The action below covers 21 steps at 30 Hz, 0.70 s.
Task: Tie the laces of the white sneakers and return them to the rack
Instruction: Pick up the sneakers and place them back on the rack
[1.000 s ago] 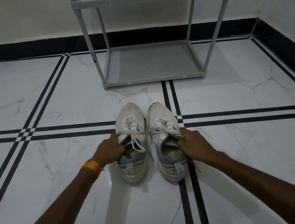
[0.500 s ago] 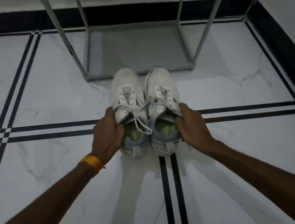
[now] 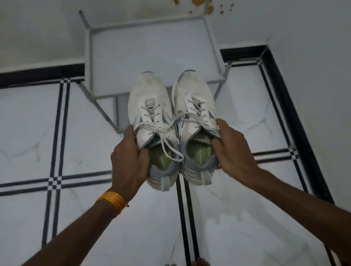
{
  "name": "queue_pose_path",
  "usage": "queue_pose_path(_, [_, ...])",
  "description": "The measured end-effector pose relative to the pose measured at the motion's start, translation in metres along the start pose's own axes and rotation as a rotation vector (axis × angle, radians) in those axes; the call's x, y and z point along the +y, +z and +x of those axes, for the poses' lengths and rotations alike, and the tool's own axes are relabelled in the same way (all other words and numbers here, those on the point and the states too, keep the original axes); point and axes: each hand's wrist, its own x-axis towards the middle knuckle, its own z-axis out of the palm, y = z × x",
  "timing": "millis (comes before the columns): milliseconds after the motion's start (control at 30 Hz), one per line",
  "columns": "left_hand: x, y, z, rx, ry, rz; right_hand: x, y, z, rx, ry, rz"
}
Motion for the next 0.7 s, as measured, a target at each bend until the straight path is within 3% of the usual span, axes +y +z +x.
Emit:
queue_pose_path(167, [0.085,-0.066,0.053,-0.002,-0.031,-0.013,-0.072,-0.087,0.048,-0.018,0.042,0.025])
queue_pose_path(300, [0.111,-0.088,0.104,-0.011,-0.056,0.015,-0.103,-0.118,0.101,-0.016,0.038,-0.013])
queue_pose_path(700, [0.023,-0.033,0.278,-0.120,-0.122,0.024,-0.072,-0.028,0.277,-0.102,0.177,-0.084])
